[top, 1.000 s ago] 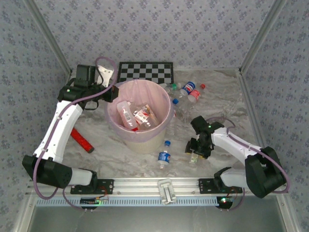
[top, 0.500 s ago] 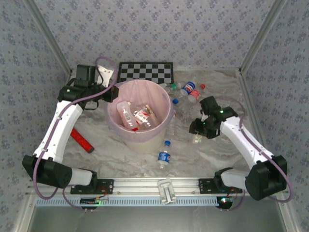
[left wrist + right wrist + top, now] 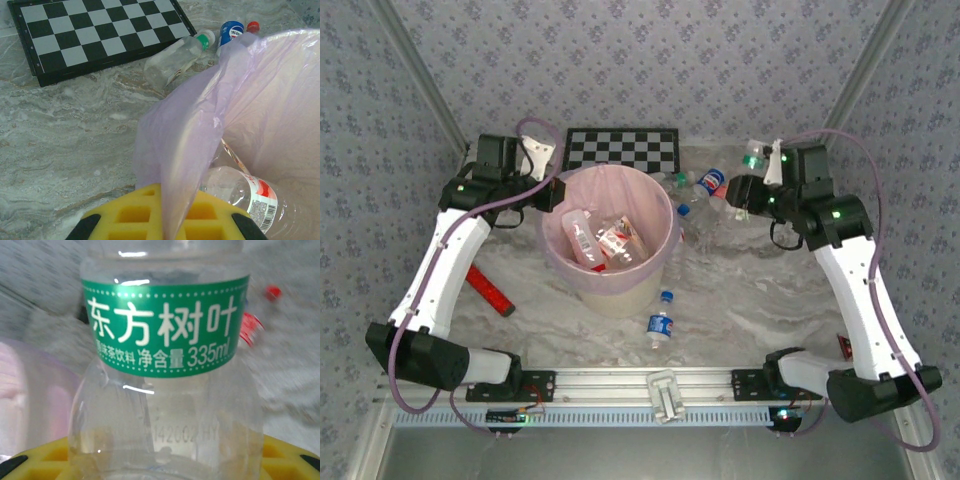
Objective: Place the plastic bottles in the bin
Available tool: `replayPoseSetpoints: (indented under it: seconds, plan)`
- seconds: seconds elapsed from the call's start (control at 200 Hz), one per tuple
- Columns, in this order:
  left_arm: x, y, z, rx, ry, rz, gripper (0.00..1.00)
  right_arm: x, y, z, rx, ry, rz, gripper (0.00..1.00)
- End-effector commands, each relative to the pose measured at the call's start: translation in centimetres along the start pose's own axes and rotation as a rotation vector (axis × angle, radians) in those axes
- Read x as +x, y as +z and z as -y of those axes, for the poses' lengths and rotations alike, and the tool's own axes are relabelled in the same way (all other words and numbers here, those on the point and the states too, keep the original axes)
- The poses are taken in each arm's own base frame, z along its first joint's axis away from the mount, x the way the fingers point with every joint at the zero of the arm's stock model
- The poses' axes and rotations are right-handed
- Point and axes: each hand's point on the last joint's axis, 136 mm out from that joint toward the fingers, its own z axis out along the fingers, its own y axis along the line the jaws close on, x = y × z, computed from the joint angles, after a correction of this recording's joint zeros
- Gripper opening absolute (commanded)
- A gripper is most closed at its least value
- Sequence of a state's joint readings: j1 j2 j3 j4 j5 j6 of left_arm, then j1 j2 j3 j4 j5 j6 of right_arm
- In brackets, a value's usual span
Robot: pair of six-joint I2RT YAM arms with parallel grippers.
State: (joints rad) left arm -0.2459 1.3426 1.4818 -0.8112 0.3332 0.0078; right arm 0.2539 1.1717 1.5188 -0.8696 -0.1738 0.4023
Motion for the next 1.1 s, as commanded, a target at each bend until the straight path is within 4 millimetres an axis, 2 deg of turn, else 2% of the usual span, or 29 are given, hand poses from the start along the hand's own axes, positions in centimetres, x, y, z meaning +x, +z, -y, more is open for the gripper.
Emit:
replayPoseSetpoints:
  seconds: [0.0, 0.075, 0.165, 0.225, 0.31, 0.435, 0.515, 0.645, 0.87, 1.099]
  plan:
    - [1.8, 0.0, 0.8, 0.053, -0.038, -0.063, 0.0, -5.4, -3.4, -6.8, -0.291, -0.076, 0.217, 0.18]
    - [1.7, -0.1, 0.8, 0.054, -0.038, -0.059, 0.0, -6.6, -3.8, -10.6, -0.422, -0.094, 0.242, 0.17]
    - [1.7, -0.2, 1.0, 0.059, -0.036, -0.056, 0.0, -5.6, -2.3, -15.2, -0.511, -0.173, 0.16, 0.17]
    - [1.6, -0.2, 1.0, 0.061, -0.038, -0.052, 0.0, -4.2, -1.0, -18.1, -0.553, -0.235, 0.096, 0.17]
    - [1.6, -0.1, 1.1, 0.067, -0.043, -0.051, 0.0, -0.8, 1.7, -21.0, -0.58, -0.29, -0.049, 0.17]
    - [1.6, -0.1, 1.1, 0.064, -0.041, -0.051, 0.0, 4.2, 5.2, -23.6, -0.577, -0.353, -0.231, 0.16]
    - [1.6, -0.2, 1.1, 0.062, -0.038, -0.049, 0.0, 7.3, 7.2, -24.2, -0.533, -0.396, -0.328, 0.16]
    - [1.6, -0.3, 1.1, 0.058, -0.038, -0.046, 0.0, 11.2, 10.1, -23.7, -0.432, -0.459, -0.442, 0.16]
    - [1.6, -0.5, 1.1, 0.059, -0.033, -0.04, 0.0, 15.8, 14.8, -20.9, -0.256, -0.485, -0.578, 0.19]
    - [1.6, -0.5, 1.1, 0.058, -0.033, -0.041, 0.0, 19.8, 18.2, -19.4, -0.17, -0.521, -0.655, 0.32]
